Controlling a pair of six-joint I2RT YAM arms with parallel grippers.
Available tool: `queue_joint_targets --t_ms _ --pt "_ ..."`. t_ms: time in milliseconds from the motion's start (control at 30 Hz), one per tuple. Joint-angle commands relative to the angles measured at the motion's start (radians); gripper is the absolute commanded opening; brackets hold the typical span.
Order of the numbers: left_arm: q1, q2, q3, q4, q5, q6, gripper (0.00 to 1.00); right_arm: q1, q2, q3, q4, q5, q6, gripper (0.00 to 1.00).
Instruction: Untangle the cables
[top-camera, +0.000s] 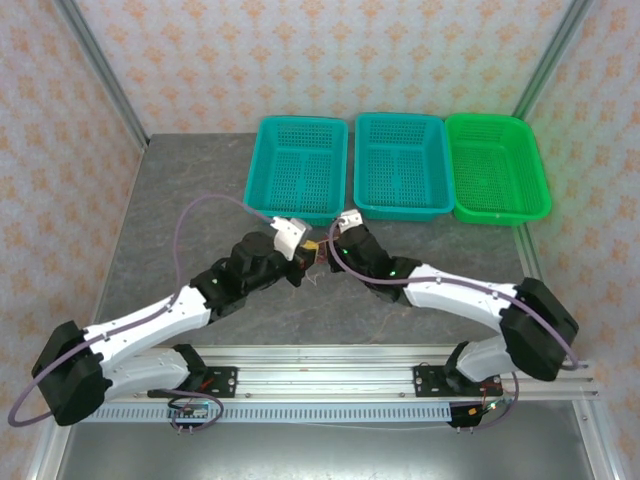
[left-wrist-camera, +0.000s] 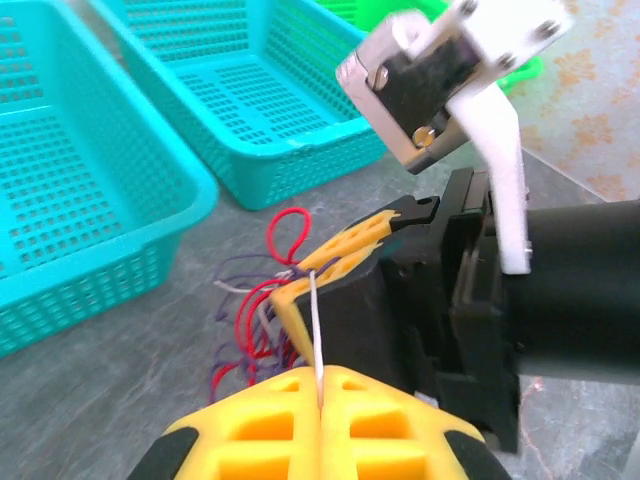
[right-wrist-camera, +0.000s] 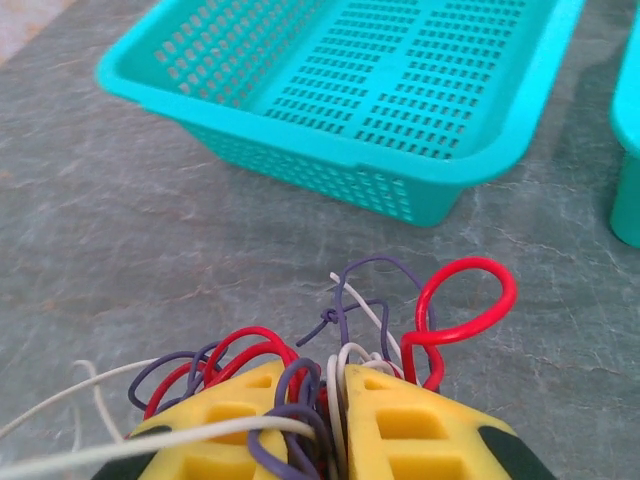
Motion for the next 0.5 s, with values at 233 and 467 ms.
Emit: queue_joint_targets --t_ms 233,467 --pt "0.012 -0.275 -0.022 -0.126 -0.298 -0.076 0.00 -0.216 0.104 -0.113 -0.176 0.154 0.268 0.21" --pt "0.104 -0.436 -0.078 -0.258 -0.557 -0.303 0.00 -0.282 0.050 -0.151 -0.196 0.124 0.343 0.21"
